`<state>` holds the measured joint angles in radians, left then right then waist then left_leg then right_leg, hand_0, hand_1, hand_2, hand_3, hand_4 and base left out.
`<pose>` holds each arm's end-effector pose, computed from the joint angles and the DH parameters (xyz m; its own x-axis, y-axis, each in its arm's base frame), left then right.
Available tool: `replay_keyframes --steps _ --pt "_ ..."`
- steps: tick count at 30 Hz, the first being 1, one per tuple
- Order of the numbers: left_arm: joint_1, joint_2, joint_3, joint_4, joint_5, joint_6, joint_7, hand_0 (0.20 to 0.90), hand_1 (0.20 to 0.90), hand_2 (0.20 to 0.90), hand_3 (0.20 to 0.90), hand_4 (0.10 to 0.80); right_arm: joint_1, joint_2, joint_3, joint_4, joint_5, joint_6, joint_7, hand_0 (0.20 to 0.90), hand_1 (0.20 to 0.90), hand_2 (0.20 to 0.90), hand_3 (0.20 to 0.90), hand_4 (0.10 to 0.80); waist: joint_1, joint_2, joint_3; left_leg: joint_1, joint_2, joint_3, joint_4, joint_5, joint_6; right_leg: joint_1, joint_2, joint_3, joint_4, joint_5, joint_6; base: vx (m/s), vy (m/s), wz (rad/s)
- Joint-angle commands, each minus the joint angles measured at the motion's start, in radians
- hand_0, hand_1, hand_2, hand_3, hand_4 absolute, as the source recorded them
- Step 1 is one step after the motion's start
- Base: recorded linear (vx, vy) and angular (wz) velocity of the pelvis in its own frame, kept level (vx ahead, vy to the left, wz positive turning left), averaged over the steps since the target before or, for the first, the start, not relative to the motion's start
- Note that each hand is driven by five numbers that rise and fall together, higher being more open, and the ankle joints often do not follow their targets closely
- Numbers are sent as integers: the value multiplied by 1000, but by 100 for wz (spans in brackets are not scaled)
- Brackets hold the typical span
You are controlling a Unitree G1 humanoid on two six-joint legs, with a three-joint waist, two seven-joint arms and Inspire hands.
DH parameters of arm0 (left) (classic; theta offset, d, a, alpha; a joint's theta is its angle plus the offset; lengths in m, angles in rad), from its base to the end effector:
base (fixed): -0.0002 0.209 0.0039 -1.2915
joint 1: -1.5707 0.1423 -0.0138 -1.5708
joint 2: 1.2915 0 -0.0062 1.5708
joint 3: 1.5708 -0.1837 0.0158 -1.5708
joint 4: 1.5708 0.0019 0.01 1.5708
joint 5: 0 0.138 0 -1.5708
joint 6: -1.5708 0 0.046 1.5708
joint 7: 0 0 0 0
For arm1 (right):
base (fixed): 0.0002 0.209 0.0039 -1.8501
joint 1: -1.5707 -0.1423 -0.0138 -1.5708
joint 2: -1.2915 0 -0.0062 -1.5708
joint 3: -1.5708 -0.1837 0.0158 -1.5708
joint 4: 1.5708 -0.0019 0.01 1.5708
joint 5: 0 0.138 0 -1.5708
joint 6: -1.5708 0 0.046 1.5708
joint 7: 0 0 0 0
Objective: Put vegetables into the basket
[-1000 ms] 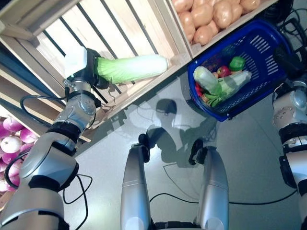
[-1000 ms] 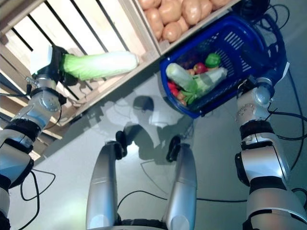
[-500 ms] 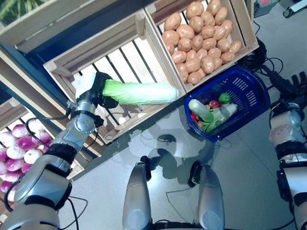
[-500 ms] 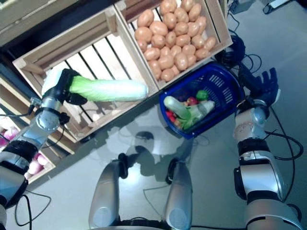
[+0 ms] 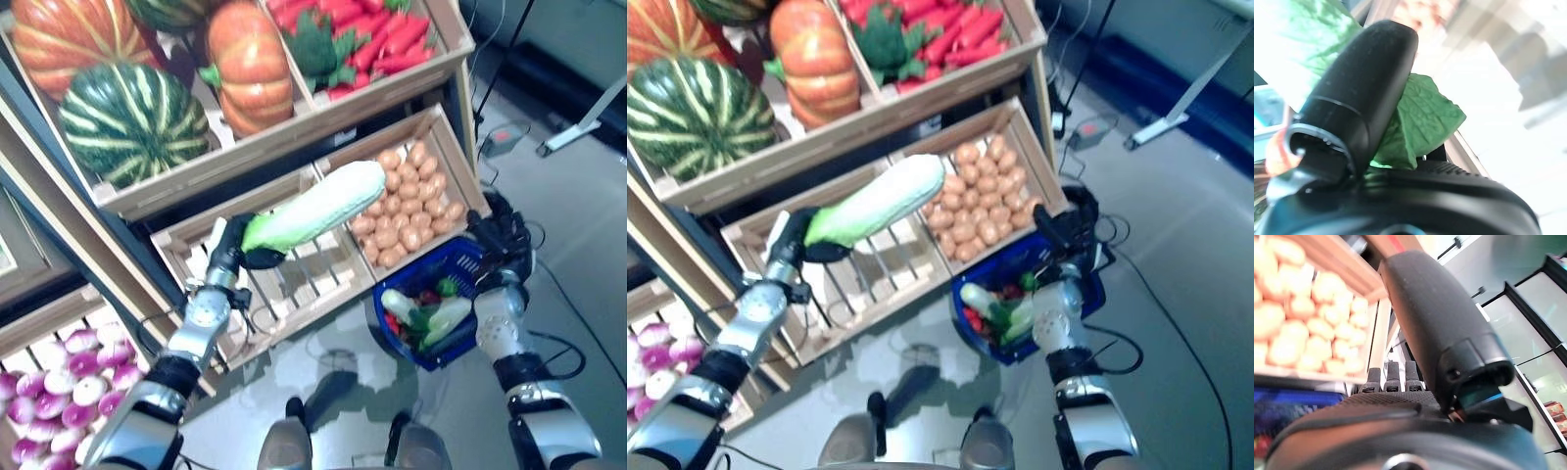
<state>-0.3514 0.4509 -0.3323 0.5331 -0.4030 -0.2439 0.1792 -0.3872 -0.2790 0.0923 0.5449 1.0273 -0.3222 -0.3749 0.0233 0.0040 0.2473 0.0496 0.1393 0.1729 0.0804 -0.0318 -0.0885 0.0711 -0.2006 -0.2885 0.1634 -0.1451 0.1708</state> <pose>0.2606 0.2003 0.0390 0.9998 0.0161 -0.0135 -0.0138 0.9878 0.1553 0.2727 -0.1986 0.0499 0.8816 -0.4410 -0.1685 0.4419 0.6453 0.6231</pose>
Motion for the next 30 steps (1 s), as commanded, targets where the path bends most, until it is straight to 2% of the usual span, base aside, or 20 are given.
replay_keyframes --steps 1,5,9,16,21,30 --pt "-35 -2 68 -99 -41 -70 20 300 300 300 300 400 18 14 21 -106 43 -50 284 900 900 900 900 800 11 -9 -159 33 -13 -1 -54 18 17 33 -13 -3 -125 137 -50 40 -74 3" --pt "-24 -39 68 -133 -22 -76 18 300 300 300 300 400 62 49 63 -154 153 24 517 900 900 900 900 800 11 -15 -175 66 -9 4 -113 36 11 61 -7 -21 -176 163 -42 21 -68 5" --pt "-33 -69 45 -160 34 -67 32 300 300 300 300 400 71 86 84 -169 240 76 626 900 900 900 900 800 13 -19 -192 93 -7 5 -158 46 9 86 6 -35 -209 176 -39 21 -68 9" --pt "-58 -122 -25 -142 68 -29 36 300 300 300 300 400 21 130 133 -187 293 115 686 900 900 900 900 800 12 -24 -194 110 -7 -5 -168 41 12 99 21 -36 -207 169 -46 3 -59 2" --pt "-64 -142 -62 -113 91 -23 26 300 300 300 300 400 -14 140 153 -210 326 120 671 900 900 900 900 800 15 -31 -193 117 -9 -16 -168 36 11 117 29 -34 -213 165 -50 12 -24 0" --pt "-53 -143 -123 -99 205 -33 17 300 300 300 300 400 -35 159 158 -256 357 91 668 900 900 900 900 800 19 -39 -189 128 -6 -18 -168 29 10 136 34 -28 -232 171 -51 12 -8 1"
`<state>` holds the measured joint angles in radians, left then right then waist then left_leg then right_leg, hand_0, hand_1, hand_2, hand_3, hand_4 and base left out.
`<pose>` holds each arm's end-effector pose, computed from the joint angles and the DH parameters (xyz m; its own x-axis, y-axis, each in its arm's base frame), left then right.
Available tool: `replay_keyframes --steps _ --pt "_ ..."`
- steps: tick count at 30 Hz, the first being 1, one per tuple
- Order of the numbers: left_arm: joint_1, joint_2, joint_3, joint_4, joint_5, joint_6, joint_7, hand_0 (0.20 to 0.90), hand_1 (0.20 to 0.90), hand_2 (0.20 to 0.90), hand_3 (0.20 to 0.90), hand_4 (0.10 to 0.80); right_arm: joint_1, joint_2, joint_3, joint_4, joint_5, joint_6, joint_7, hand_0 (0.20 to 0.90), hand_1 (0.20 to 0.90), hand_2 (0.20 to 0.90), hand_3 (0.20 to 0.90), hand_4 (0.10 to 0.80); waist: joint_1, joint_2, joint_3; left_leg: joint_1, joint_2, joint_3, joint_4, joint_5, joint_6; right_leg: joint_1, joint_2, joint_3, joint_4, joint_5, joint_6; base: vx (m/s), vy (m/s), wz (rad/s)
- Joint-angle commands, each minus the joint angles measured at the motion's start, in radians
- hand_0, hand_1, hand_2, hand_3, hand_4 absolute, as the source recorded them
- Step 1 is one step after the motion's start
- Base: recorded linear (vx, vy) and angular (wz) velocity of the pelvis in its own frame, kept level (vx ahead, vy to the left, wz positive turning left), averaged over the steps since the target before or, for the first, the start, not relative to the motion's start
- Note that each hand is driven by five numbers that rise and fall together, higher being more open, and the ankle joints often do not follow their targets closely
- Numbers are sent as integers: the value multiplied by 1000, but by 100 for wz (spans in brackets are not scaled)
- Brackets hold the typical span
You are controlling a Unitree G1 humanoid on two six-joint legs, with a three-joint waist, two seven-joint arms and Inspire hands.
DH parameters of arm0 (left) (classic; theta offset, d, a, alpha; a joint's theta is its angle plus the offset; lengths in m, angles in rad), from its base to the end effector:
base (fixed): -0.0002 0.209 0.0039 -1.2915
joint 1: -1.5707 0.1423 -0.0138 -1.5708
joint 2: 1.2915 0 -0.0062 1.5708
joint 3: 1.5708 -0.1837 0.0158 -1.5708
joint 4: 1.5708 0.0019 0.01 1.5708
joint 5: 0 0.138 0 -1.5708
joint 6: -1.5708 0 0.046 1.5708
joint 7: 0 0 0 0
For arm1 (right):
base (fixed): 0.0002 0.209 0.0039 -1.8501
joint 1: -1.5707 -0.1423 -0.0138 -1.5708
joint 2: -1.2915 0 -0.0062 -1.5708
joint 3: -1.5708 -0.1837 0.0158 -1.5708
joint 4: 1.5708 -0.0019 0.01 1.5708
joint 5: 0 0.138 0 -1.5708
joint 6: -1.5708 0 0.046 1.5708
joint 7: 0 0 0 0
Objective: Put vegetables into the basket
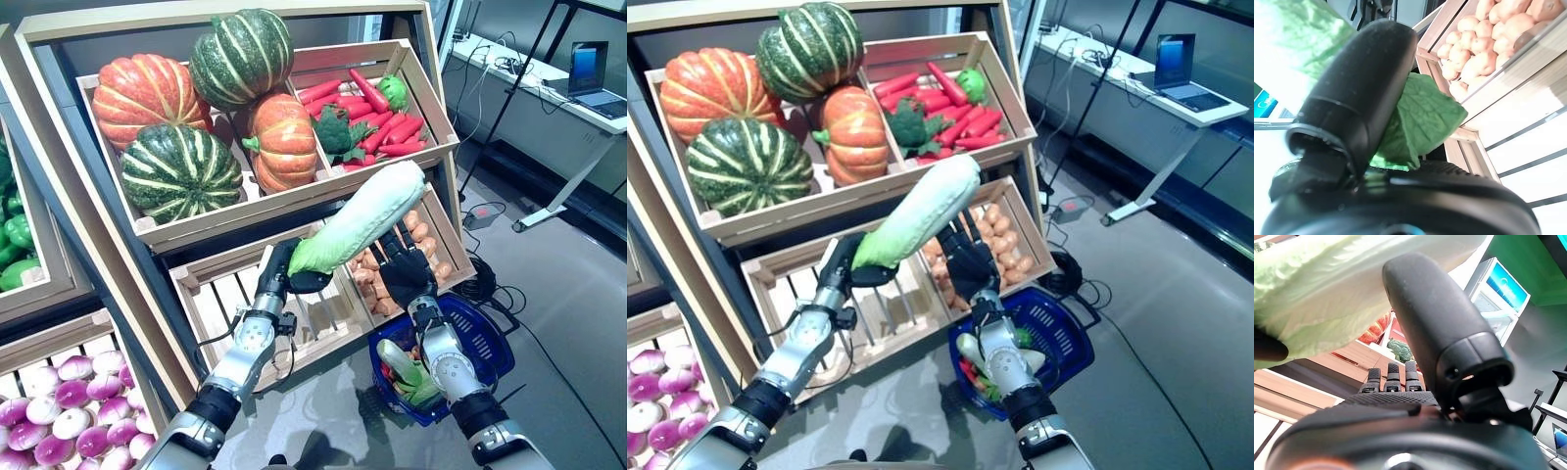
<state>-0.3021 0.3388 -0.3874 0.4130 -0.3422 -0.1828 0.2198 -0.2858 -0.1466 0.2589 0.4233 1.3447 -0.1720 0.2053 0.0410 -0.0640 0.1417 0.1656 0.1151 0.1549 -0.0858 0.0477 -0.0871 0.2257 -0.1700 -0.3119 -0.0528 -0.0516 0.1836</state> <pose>0.2493 0.1540 0.0320 0.9965 -0.0777 -0.0311 0.0805 0.9914 0.1033 0.2500 -0.1325 0.0252 0.9799 0.1861 0.0714 -0.1468 0.4320 0.8898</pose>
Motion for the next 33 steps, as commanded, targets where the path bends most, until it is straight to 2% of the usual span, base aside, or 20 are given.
replay_keyframes --steps 1,7,16,20,24,33 --pt "-103 -31 -69 22 147 -95 -23 300 300 300 300 400 -137 27 -9 -135 40 -61 88 900 900 900 900 800 1 29 -83 12 18 0 -2 -50 8 -19 3 -5 -16 77 -64 0 0 0" --pt "-87 -7 -111 35 223 -98 -23 300 300 300 300 400 -169 21 -30 -186 7 -127 93 900 900 900 900 800 2 28 -78 17 20 -1 -2 -54 7 -15 2 -2 -14 73 -63 0 0 0" --pt "-26 -28 -81 120 65 -39 -132 300 300 300 300 400 -197 -8 -58 -231 -14 -135 200 900 900 900 900 800 5 25 -81 24 19 -1 -2 -58 8 -6 0 1 -21 74 -62 0 0 0" --pt "-6 -38 -81 149 71 -21 -157 300 300 300 300 400 -209 -23 -57 -240 -48 -126 225 900 900 900 900 800 6 25 -79 24 21 0 -2 -58 7 -9 -1 3 -19 74 -60 0 0 0" --pt "-5 -39 -81 175 96 -12 -180 300 300 300 300 400 -225 -44 -59 -237 -59 -83 237 900 900 900 900 800 6 23 -77 26 23 1 -2 -57 5 -7 0 6 -21 74 -59 0 0 0" --pt "-21 -10 -94 163 196 -62 -161 300 300 300 300 400 -224 -96 -37 -195 -111 57 249 900 900 900 900 800 3 18 -78 28 28 0 -2 -56 2 -4 -1 9 -24 74 -58 1 -1 0"
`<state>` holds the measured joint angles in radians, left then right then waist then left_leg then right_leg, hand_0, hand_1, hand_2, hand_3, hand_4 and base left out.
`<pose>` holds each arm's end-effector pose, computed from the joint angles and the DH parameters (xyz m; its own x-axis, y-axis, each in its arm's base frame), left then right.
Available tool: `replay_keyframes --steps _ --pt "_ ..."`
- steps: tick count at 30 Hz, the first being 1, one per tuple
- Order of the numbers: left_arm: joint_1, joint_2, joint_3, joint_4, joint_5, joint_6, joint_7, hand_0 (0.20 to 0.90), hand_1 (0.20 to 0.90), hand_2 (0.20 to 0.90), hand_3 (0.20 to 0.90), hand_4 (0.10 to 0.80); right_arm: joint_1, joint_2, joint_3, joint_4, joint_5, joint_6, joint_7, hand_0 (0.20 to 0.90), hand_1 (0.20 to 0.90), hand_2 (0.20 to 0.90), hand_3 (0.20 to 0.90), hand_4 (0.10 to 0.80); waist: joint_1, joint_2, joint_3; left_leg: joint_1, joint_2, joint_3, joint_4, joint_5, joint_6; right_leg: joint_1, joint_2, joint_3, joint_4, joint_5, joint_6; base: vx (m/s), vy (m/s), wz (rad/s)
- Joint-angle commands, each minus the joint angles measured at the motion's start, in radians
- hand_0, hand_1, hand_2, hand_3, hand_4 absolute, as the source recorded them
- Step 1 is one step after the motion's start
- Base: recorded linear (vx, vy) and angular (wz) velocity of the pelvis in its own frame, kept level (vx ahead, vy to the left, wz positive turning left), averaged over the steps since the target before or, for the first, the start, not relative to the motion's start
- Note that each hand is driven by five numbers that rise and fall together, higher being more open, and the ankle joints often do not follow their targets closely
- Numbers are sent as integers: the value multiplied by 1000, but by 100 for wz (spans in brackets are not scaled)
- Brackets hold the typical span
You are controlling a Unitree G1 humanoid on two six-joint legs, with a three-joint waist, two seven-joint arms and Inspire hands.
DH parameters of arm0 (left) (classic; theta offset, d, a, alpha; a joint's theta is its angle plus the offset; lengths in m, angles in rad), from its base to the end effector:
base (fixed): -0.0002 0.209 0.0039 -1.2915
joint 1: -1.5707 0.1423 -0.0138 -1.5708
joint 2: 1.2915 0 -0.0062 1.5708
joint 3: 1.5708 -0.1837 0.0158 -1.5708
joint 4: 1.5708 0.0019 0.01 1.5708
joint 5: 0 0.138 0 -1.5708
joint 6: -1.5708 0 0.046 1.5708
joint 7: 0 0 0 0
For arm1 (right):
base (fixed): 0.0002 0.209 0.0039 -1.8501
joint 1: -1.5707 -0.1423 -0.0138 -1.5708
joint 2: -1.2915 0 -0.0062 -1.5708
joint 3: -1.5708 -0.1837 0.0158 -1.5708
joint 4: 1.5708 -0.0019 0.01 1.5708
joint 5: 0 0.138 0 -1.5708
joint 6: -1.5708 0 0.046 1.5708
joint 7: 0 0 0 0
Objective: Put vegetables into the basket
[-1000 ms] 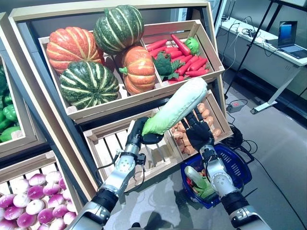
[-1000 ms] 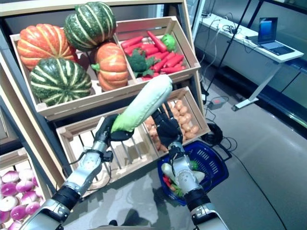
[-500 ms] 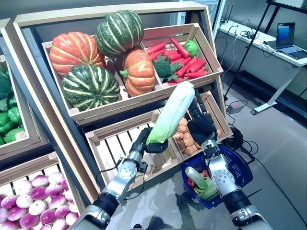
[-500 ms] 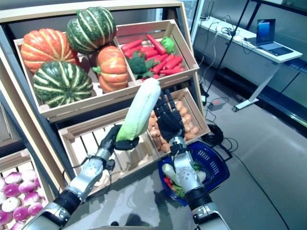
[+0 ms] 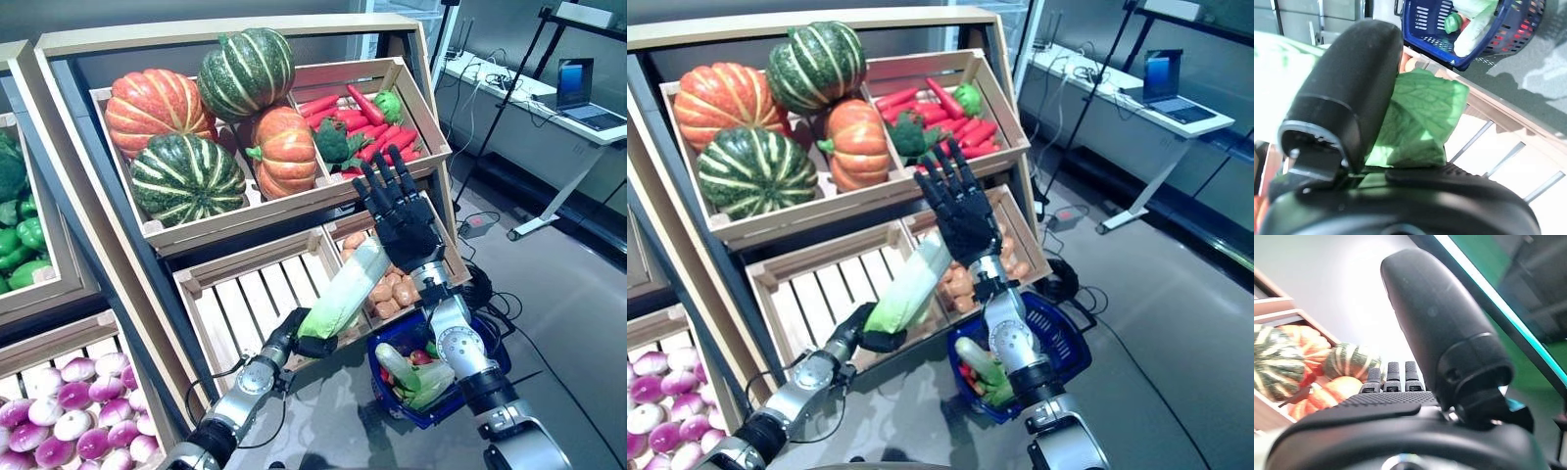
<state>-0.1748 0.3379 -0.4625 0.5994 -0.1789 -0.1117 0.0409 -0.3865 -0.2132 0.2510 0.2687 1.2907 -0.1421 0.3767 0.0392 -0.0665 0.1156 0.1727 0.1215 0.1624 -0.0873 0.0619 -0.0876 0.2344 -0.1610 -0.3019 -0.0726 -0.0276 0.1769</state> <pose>0.2039 0.1676 -0.0321 0.8857 -0.2022 -0.4178 0.3242 0.9137 0.2452 0.2715 -0.1344 0.0785 0.8398 0.3424 0.4212 -0.5381 0.4226 0.7293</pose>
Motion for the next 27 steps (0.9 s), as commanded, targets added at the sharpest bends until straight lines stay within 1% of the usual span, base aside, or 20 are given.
replay_keyframes --steps 1,3,6,9,10,11,12,13,14,15,16,18,19,20,21,23,24,25,26,27 --pt "-150 -8 -19 -27 29 -135 20 300 300 300 300 400 -120 -34 -26 -33 -68 30 77 900 900 900 900 800 4 20 -51 21 22 -7 0 -70 2 -13 -10 0 -4 50 -51 0 0 0" --pt "-154 -7 -17 -34 17 -137 25 300 300 300 300 400 -117 -48 -16 -13 -112 28 61 900 900 900 900 800 5 19 -51 21 23 -8 0 -70 1 -13 -10 -1 -4 51 -51 5 -2 -2" --pt "-154 -9 -14 -45 -19 -127 34 300 300 300 300 400 -118 -77 -2 18 -213 -22 10 900 900 900 900 800 4 17 -48 20 23 -9 0 -68 1 -15 -11 0 -4 55 -50 5 -2 -3" --pt "-149 -8 -8 -47 1 -130 44 300 300 300 300 400 -124 -105 -1 19 -393 -89 -69 900 900 900 900 800 1 17 -45 19 23 -10 0 -68 0 -18 -12 3 -4 56 -49 0 0 0" --pt "-148 -8 -8 -46 5 -130 47 300 300 300 300 400 -127 -111 1 20 -427 -107 -89 900 900 900 900 800 1 16 -45 19 23 -10 0 -67 0 -18 -12 4 -4 57 -49 0 0 0" --pt "-142 0 -8 -57 10 -126 56 300 300 300 300 400 -137 -147 11 4 -673 -196 -174 900 900 900 900 800 -2 17 -40 18 23 -11 0 -66 1 -22 -13 9 -2 58 -48 0 0 0" --pt "-140 3 -7 -59 12 -127 59 300 300 300 300 400 -142 -163 14 -4 -735 -214 -212 900 900 900 900 800 -3 17 -39 17 23 -10 0 -66 2 -23 -13 9 -2 59 -48 0 0 0" --pt "-137 7 -5 -64 15 -127 65 300 300 300 300 400 -154 -200 23 -25 -923 -261 -306 900 900 900 900 800 -5 17 -35 18 23 -9 0 -66 3 -24 -13 13 -2 59 -47 0 0 0" --pt "-135 11 -4 -65 16 -128 71 300 300 300 300 400 -169 -239 31 -47 -1105 -285 -398 900 900 900 900 800 -8 17 -34 16 23 -7 0 -66 3 -27 -13 16 -1 60 -46 0 0 0" --pt "-133 15 -1 -68 19 -127 73 300 300 300 300 400 -177 -266 34 -63 -1197 -293 -445 900 900 900 900 800 -10 17 -33 16 23 -6 0 -66 4 -29 -13 18 0 60 -45 -33 4 -2" --pt "-127 22 4 -72 20 -129 80 300 300 300 300 400 -200 -339 46 -114 -1429 -307 -569 900 900 900 900 800 -14 16 -29 14 23 -2 0 -66 5 -34 -12 24 2 60 -43 -38 0 -2" --pt "-128 24 7 -69 24 -133 90 300 300 300 300 400 -232 -405 58 -175 -1546 -285 -639 900 900 900 900 800 -17 14 -25 11 23 1 0 -66 5 -39 -11 29 3 59 -41 -46 -2 -4" --pt "-127 27 11 -67 28 -136 94 300 300 300 300 400 -256 -457 63 -222 -1630 -266 -672 900 900 900 900 800 -19 13 -22 10 24 4 0 -68 6 -42 -10 33 6 58 -40 -49 -7 -10" --pt "-127 31 16 -64 31 -139 93 300 300 300 300 400 -278 -516 72 -264 -1685 -251 -687 900 900 900 900 800 -22 9 -19 9 24 6 0 -69 7 -45 -9 36 6 57 -39 -40 -8 -12" --pt "-128 31 18 -64 32 -138 93 300 300 300 300 400 -282 -528 75 -273 -1686 -248 -691 900 900 900 900 800 -22 9 -19 8 25 7 0 -69 7 -45 -8 37 6 57 -39 -37 -14 -19" --pt "-123 45 29 -72 39 -136 85 300 300 300 300 400 -309 -640 91 -339 -1799 -223 -670 900 900 900 900 800 -23 1 -19 5 26 9 0 -71 7 -48 -7 38 4 56 -36 -27 -18 -17" --pt "-122 47 32 -75 39 -135 83 300 300 300 300 400 -316 -666 97 -355 -1807 -215 -652 900 900 900 900 800 -24 1 -19 4 26 9 0 -71 7 -48 -7 40 4 57 -35 -16 -17 -5" --pt "-116 55 38 -74 41 -140 77 300 300 300 300 400 -325 -719 104 -392 -1800 -207 -594 900 900 900 900 800 -26 -3 -21 3 27 10 0 -71 6 -50 -6 40 3 57 -34 0 0 0" --pt "-113 59 43 -76 42 -140 73 300 300 300 300 400 -326 -743 105 -414 -1788 -201 -573 900 900 900 900 800 -27 -4 -22 3 27 11 0 -71 6 -50 -6 40 3 58 -34 0 0 0" --pt "-108 65 48 -78 42 -143 69 300 300 300 300 400 -327 -781 109 -450 -1776 -195 -524 900 900 900 900 800 -29 -7 -23 2 28 12 0 -71 5 -51 -6 41 3 58 -33 0 0 0"
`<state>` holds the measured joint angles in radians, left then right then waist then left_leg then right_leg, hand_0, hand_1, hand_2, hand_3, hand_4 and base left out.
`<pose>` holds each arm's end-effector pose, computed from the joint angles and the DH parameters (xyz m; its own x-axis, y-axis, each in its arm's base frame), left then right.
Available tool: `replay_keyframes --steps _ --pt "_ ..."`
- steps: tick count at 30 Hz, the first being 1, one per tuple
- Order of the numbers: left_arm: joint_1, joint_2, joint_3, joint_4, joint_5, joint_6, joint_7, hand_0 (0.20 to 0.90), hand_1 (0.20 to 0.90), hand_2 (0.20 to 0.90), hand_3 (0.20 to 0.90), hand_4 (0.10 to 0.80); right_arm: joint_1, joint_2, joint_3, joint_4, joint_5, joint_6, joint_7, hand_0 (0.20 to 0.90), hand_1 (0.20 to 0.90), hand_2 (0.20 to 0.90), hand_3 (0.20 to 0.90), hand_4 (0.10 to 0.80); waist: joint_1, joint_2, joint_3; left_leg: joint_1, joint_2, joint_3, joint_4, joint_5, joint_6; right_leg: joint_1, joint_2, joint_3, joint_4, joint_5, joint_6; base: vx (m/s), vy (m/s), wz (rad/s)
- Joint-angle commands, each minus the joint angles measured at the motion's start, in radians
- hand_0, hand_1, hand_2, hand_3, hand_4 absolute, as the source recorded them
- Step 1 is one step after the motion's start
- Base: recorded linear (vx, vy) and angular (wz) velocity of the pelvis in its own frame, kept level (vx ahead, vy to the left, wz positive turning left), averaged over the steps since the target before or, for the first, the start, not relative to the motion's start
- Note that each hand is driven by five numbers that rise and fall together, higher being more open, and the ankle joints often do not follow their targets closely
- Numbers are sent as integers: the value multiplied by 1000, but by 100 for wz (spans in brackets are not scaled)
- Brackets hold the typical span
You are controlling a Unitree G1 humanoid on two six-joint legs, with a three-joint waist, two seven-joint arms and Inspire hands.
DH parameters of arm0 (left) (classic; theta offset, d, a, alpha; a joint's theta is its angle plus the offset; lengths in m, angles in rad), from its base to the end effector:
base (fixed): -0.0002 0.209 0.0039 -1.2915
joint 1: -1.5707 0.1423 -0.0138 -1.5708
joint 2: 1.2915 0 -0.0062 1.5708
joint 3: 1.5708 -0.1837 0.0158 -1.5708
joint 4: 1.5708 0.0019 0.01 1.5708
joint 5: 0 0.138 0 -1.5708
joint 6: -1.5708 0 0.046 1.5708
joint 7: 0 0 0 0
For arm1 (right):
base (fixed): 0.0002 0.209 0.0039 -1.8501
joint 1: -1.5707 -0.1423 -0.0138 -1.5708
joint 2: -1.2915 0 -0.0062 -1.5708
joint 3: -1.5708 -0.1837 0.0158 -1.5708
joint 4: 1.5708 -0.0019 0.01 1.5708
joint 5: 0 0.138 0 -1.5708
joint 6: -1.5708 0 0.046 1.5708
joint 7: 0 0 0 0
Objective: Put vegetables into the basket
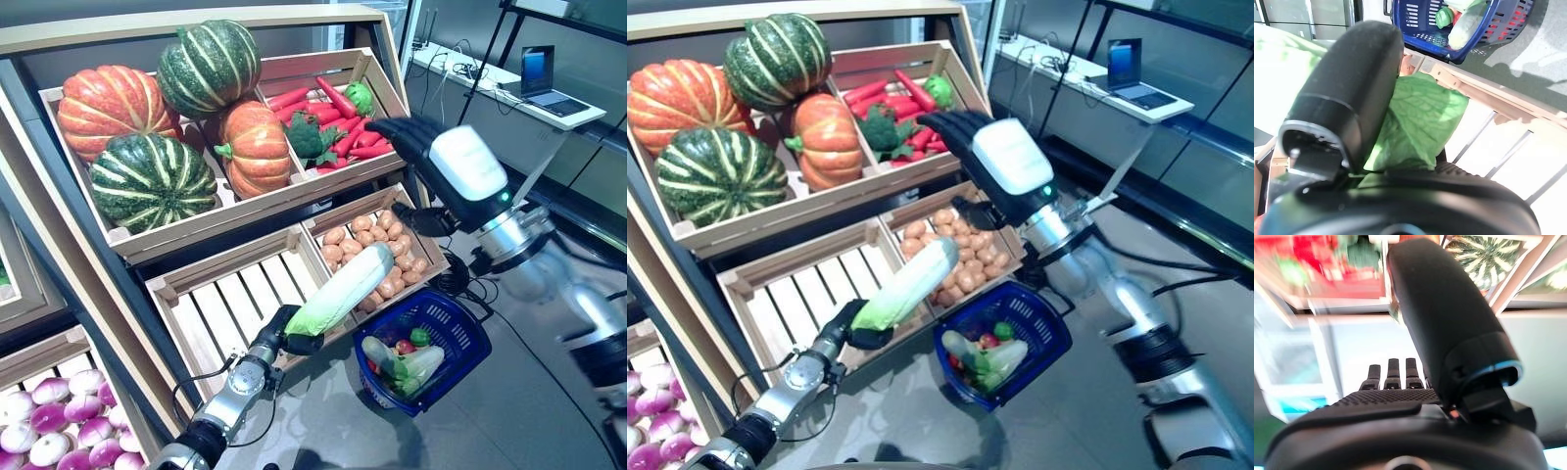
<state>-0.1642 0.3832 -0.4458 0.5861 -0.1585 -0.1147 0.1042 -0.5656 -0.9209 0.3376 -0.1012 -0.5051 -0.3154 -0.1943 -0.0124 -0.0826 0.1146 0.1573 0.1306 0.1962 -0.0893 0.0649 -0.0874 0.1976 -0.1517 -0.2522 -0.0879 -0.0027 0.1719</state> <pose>0.2034 0.1823 -0.0292 0.9116 -0.1150 -0.3946 0.2547 0.9115 0.3230 0.2567 -0.1968 0.2077 0.6103 0.6433 0.4622 0.3961 0.2574 -0.8814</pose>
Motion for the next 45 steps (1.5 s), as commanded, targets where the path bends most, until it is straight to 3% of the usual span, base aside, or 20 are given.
replay_keyframes --steps 1,3,7,9,17,25,31,36,45 --pt "-113 24 37 -65 24 -143 3 300 300 300 300 400 -150 -114 29 -125 30 -10 108 900 900 900 900 800 18 6 -22 17 20 -19 2 -74 4 -15 -15 -7 20 33 -27 0 0 0" --pt "-106 35 43 -66 22 -150 -2 300 300 300 300 400 -155 -159 47 -188 51 -5 198 900 900 900 900 800 13 1 -23 15 22 -15 2 -71 1 -17 -15 -4 21 34 -25 0 0 0" --pt "-108 33 48 -65 23 -148 0 300 300 300 300 400 -178 -166 89 -231 86 -2 321 900 900 900 900 800 10 -3 -24 17 22 -13 2 -68 -2 -15 -15 0 20 35 -25 2 -2 -2" --pt "-111 32 52 -72 27 -149 0 300 300 300 300 400 -187 -148 130 -231 127 15 437 900 900 900 900 800 12 -4 -25 21 22 -12 2 -66 -4 -12 -16 0 18 37 -26 22 6 -3" --pt "-118 39 61 -125 57 -135 2 300 300 300 300 400 -166 -81 184 -183 170 42 638 900 900 900 900 800 26 -8 -21 23 21 -23 2 -63 -10 -3 -22 -7 22 36 -26 13 2 0" --pt "-133 28 61 -141 51 -140 -11 300 300 300 300 400 -165 3 214 -146 165 75 684 900 900 900 900 800 35 -8 -17 26 20 -28 2 -62 -11 1 -24 -11 24 36 -28 2 -1 0" --pt "-124 19 56 -217 -9 -117 -83 300 300 300 300 400 -135 70 208 -64 79 78 628 900 900 900 900 800 52 -4 -14 26 21 -36 2 -62 -11 6 -26 -22 23 36 -28 0 0 0" --pt "-100 18 38 -279 -65 -108 -151 300 300 300 300 400 -119 92 205 -24 38 79 631 900 900 900 900 800 62 -4 -8 24 20 -42 2 -63 -11 5 -29 -28 25 35 -26 1 -1 1" --pt "-93 52 -1 -404 -134 -73 -208 300 300 300 300 400 -146 105 301 111 -101 147 668 900 900 900 900 800 84 -5 -2 19 21 -50 2 -59 -10 7 -32 -47 27 35 -24 1 -1 1"
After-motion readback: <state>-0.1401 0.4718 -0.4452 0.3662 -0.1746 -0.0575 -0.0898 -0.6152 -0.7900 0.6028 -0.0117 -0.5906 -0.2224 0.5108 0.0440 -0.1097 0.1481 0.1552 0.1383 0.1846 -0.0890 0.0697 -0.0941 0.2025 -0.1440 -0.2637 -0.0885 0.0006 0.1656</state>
